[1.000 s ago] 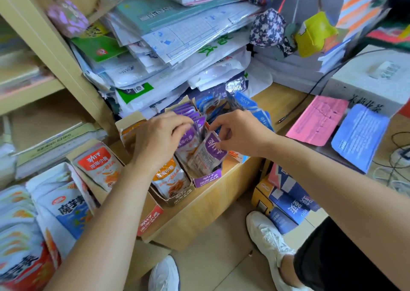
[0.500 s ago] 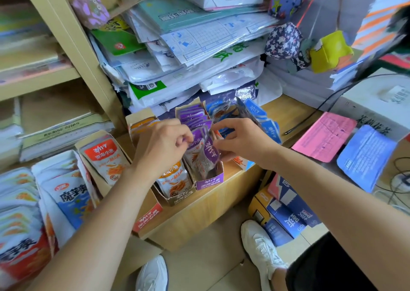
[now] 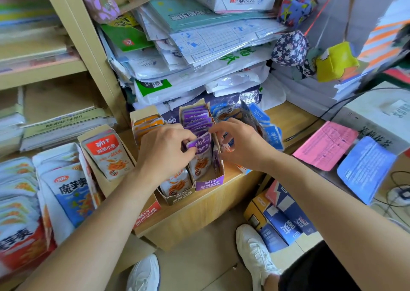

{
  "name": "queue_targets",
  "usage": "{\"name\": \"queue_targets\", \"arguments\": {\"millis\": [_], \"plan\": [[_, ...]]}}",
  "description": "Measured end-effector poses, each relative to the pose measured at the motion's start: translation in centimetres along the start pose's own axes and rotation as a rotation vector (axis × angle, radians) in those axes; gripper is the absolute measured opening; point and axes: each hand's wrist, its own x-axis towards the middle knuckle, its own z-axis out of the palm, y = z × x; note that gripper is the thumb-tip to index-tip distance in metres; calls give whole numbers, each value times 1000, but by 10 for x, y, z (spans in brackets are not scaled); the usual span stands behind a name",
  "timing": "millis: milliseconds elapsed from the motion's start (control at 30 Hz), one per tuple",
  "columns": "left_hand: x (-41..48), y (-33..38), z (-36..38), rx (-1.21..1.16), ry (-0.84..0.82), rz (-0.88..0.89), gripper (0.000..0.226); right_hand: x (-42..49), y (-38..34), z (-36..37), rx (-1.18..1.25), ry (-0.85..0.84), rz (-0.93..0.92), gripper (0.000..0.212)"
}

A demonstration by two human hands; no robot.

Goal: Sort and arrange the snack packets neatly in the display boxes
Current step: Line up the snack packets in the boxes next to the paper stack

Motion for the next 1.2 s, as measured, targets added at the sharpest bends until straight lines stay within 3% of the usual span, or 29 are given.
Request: {"name": "queue_targets", "arguments": {"millis": [300, 467, 700, 933, 967, 1100, 1200], "plan": [[-2, -8, 0, -102, 50, -106, 8, 2, 9, -11, 55, -48, -103, 52], [-3, -14, 3, -141, 48, -158, 15, 5, 13, -5, -96, -135, -183, 30], [-2, -14, 1, -159, 56, -114, 24, 9, 4, -10, 116, 172, -86, 7], [-3, -10, 0, -205, -57, -134, 13, 8, 2, -10, 295, 276, 70, 9], [-5, -7, -2, -180, -61, -135, 9, 7, 3, -11, 307, 293, 86, 10], [-21, 12, 5, 38, -20, -55, 45, 6, 4, -11, 292, 326, 123, 12], [-32, 22, 19, 157, -45, 3, 40, 5, 3, -12, 297, 333, 145, 11]]}}
